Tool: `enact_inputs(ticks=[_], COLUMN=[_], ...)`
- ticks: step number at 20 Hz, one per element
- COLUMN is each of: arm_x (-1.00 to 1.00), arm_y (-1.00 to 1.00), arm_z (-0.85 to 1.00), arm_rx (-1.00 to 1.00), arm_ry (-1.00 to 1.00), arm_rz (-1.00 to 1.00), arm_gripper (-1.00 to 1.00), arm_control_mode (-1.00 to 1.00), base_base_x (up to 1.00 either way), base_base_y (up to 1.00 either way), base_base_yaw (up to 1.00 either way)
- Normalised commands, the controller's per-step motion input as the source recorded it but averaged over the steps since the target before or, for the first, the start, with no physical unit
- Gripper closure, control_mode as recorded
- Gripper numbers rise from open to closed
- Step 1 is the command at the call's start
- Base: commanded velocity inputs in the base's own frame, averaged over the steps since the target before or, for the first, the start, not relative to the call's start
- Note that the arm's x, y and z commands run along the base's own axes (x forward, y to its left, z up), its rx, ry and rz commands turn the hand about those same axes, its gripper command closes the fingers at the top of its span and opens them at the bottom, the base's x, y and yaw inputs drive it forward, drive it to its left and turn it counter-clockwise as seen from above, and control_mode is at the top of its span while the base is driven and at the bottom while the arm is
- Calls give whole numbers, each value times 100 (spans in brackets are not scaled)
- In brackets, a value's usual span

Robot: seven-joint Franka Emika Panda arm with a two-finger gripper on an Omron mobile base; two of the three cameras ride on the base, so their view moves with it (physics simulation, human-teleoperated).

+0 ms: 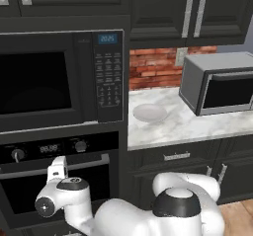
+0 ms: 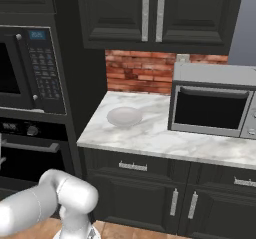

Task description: Take the fish from the oven and place it on the plate on the counter.

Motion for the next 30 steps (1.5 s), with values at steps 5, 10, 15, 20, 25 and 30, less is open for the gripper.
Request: enact_inputs(ticks=[5, 10, 15, 20, 25, 30], arm_x=[10, 11, 12, 31, 43, 35], arm_y=[0, -1, -18, -1, 0, 1], arm_z=[-40, -7, -1, -1, -3, -26], arm_rx=[-7, 0, 0, 0, 2, 0], arm_ry=[-3, -16, -17, 0, 3, 0], arm_rz=[8, 11, 17, 10, 0, 0], arm_gripper=[-100, -100, -100, -100, -100, -100], arm_control_mode=[-100, -100, -100, -100, -100, -100], base_base_x=[0, 0, 0, 0, 0, 0], base_base_y=[0, 0, 0, 0, 0, 0], base_base_yaw=[0, 0, 0, 0, 0, 0])
